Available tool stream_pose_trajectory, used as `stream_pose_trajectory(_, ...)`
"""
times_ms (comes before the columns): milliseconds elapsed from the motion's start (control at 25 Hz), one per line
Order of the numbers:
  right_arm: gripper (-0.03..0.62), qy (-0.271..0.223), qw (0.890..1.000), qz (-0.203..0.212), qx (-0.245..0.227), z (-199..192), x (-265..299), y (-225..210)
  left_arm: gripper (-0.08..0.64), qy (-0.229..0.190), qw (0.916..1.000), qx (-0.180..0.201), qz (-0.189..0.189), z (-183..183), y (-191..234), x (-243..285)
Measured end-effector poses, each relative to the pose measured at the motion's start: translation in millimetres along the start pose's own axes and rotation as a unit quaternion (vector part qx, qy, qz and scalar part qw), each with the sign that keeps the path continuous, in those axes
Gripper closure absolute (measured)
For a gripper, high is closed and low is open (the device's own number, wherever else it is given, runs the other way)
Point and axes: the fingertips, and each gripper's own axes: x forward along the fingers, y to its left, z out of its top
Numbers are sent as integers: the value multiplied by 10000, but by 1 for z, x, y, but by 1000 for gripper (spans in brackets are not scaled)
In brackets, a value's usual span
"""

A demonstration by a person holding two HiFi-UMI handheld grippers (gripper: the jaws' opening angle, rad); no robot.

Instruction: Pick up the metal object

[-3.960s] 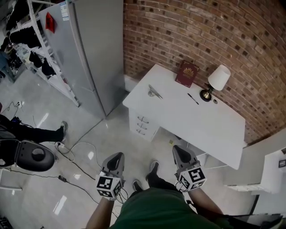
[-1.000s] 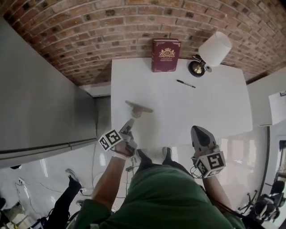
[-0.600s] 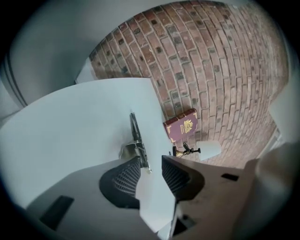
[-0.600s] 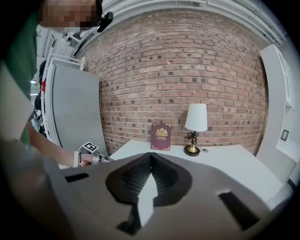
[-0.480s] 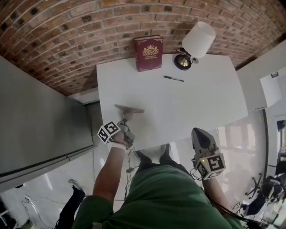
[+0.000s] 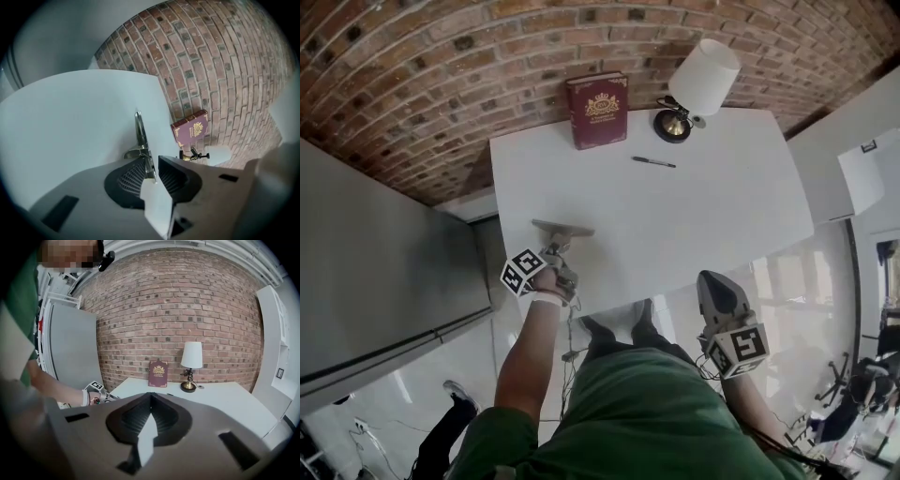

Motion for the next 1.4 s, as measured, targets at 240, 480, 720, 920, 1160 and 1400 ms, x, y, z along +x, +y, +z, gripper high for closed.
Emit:
stream_pose_trajectory(240,589,149,9998,-51,-119,-6,-3,-5,501,-34,9999,-27,101,-1,-1,6)
stream_pose_trajectory(480,589,54,9999,96,-24,-5,-1,-4,549,-33,9999,110,-23,-5,-13,6)
stream_pose_trajectory(720,589,-7,9995,294,74,-7,3,-6,551,-36,9988,435,-204,-12,-22,-4)
stream_pose_trajectory(920,589,42,9986,516,-46,-7,8,-8,551,-134,9927,1045,-581,-16,-56,-21)
stream_pose_trajectory(1160,589,-90,9968,796,-41,-5,16,-10,551,-204,9726,2103,-966,-31,-106,-49)
stream_pose_trajectory(1400,589,-150,9941,1073,-41,-5,22,-10,551,-397,9472,2950,-1188,-49,-148,-80)
